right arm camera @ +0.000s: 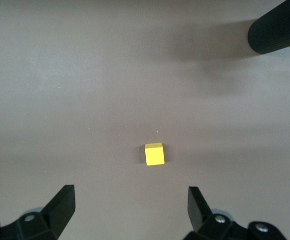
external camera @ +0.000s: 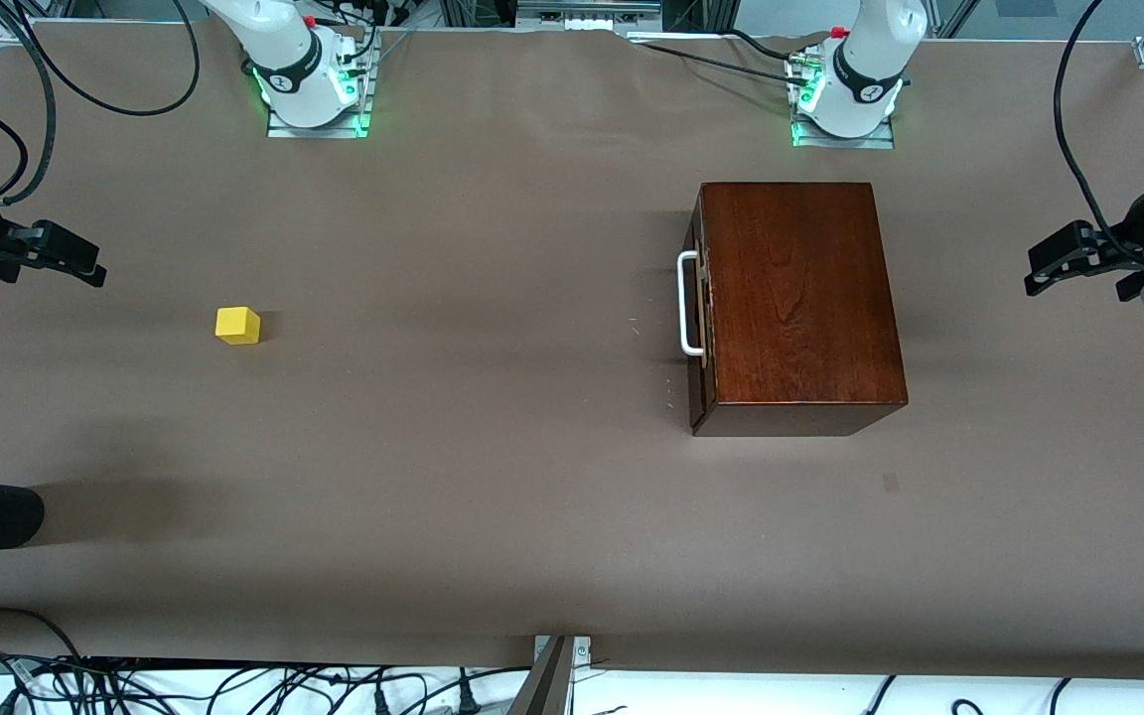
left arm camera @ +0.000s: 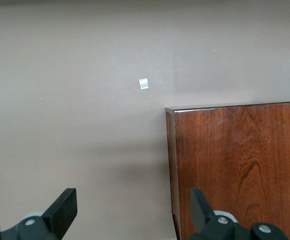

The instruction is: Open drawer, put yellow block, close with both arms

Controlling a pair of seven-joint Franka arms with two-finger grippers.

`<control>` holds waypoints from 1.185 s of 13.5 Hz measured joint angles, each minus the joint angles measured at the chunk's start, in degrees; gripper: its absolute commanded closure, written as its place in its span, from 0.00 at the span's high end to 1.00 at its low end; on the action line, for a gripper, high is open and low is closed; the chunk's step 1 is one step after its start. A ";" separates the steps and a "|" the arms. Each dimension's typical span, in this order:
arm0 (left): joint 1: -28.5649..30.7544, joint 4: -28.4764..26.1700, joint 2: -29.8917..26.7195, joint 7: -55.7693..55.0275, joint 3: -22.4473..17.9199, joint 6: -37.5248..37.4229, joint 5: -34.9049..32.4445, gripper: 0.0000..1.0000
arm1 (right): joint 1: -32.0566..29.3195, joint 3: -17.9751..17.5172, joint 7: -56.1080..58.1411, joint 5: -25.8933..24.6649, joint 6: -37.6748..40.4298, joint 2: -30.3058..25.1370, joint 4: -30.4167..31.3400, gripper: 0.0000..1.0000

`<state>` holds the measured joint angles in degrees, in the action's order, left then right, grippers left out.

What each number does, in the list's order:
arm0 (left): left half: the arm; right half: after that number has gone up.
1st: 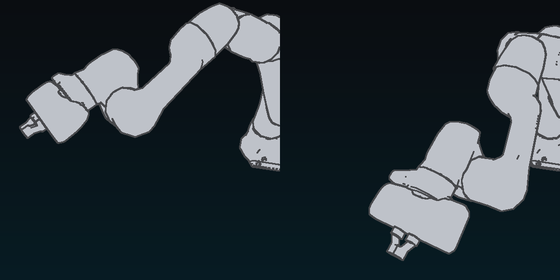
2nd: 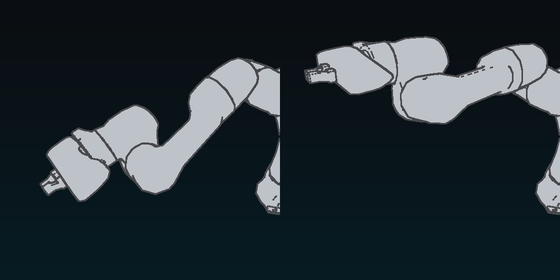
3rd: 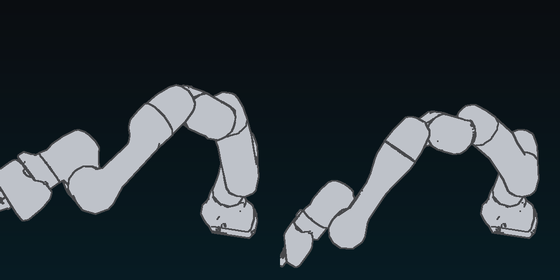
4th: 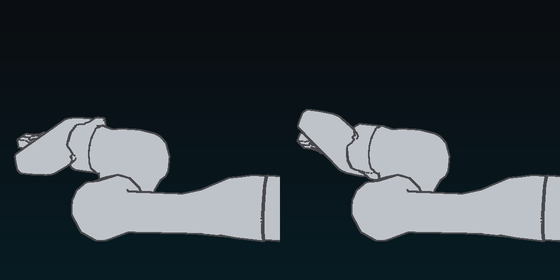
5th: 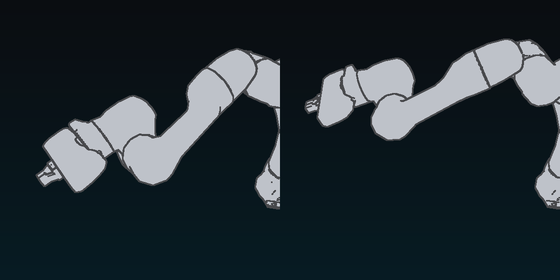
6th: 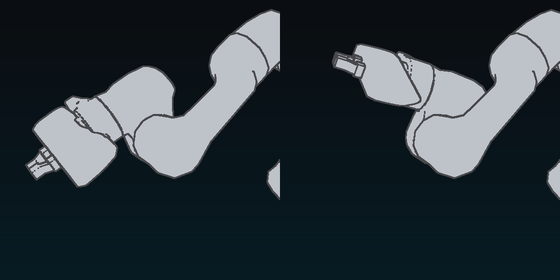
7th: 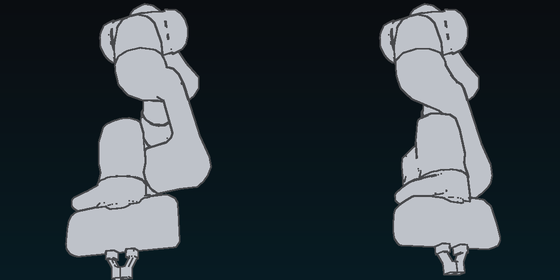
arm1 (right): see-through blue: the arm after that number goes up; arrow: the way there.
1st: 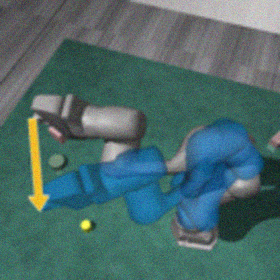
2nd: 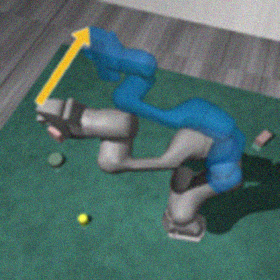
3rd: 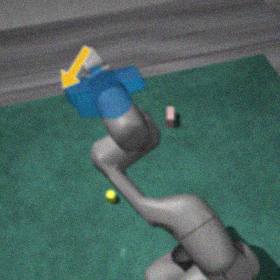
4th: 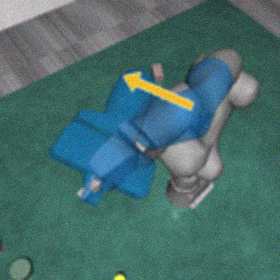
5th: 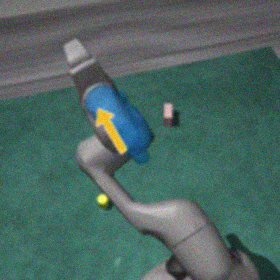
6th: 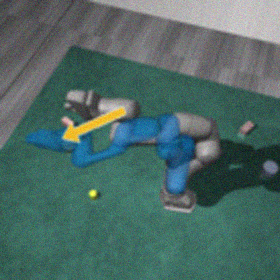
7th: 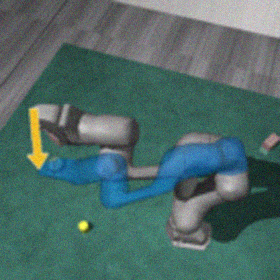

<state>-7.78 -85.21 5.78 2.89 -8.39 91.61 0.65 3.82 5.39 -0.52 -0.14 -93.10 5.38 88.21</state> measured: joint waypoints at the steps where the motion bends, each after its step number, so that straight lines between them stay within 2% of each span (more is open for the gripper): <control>1: 0.00 0.00 0.00 0.00 0.00 0.00 0.00 1.00 | -0.01 0.00 0.00 0.00 0.00 0.01 0.00 1.00; 16: 0.00 0.00 0.00 0.00 0.00 0.00 0.00 1.00 | -0.53 0.11 0.01 0.00 0.12 0.78 0.00 1.00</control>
<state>-7.78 -85.21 5.78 2.89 -8.39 91.61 0.65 3.29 5.50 -0.51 -0.14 -92.97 6.16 88.21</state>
